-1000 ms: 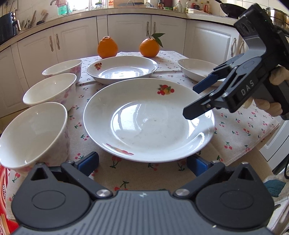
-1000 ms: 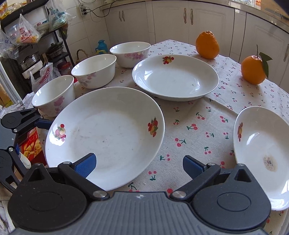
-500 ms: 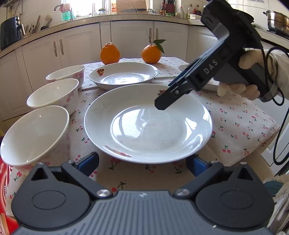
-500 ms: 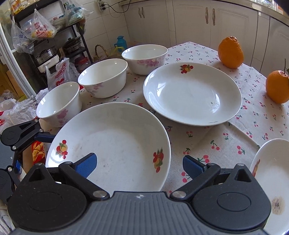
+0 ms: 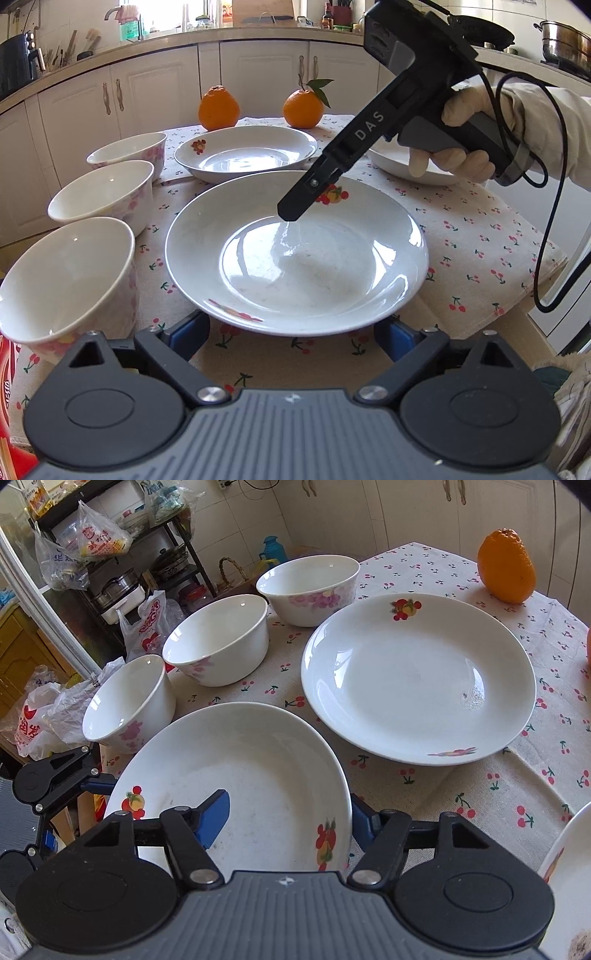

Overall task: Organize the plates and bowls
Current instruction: 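Close the right gripper on the rim of the large plate, then lift the large plate with the right gripper toward another white plate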

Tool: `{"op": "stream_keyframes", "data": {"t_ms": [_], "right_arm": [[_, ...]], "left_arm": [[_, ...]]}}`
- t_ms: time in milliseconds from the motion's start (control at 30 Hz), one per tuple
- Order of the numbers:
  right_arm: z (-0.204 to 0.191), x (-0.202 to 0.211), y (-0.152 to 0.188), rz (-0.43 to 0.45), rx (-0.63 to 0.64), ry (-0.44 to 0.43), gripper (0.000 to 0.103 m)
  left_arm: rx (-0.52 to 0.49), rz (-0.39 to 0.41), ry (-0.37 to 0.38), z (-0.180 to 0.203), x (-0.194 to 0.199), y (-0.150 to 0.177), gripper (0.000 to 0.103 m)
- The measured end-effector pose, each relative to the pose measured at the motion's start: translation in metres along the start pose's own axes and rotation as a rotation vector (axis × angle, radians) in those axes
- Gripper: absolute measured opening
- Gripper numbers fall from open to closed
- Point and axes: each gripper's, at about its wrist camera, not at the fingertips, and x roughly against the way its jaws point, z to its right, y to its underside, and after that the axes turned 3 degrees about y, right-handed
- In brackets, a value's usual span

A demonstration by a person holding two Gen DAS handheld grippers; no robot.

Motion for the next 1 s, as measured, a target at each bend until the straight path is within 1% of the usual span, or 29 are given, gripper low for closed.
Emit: {"op": "stream_keyframes", "data": {"t_ms": [100,233,300,467,700,1000], "right_arm": [[0.002,-0.001,-0.003,-0.013,0.003,-0.017,0.069],[0.007,-0.001,-0.005,-0.025,0.001,-0.048,0.069],[0.009,-0.001,-0.005,-0.029,0.002,-0.056,0.067],[0.012,-0.001,-0.008,-0.047,0.009,-0.063,0.061],[0.013,-0.001,-0.010,-0.046,0.007,-0.070,0.061],[0.012,0.005,-0.007,-0.037,0.011,-0.064,0.061]], "left_arm": [[-0.001,0.001,0.005,0.000,-0.001,0.000,0.094],[-0.007,0.000,0.014,0.000,-0.001,-0.001,0.092],[-0.001,-0.005,0.022,0.000,-0.002,-0.001,0.090],[-0.005,-0.007,0.018,0.000,-0.002,-0.001,0.089],[-0.006,-0.008,0.018,0.000,-0.003,-0.001,0.089],[-0.023,-0.033,0.035,-0.001,-0.004,-0.008,0.089]]}}
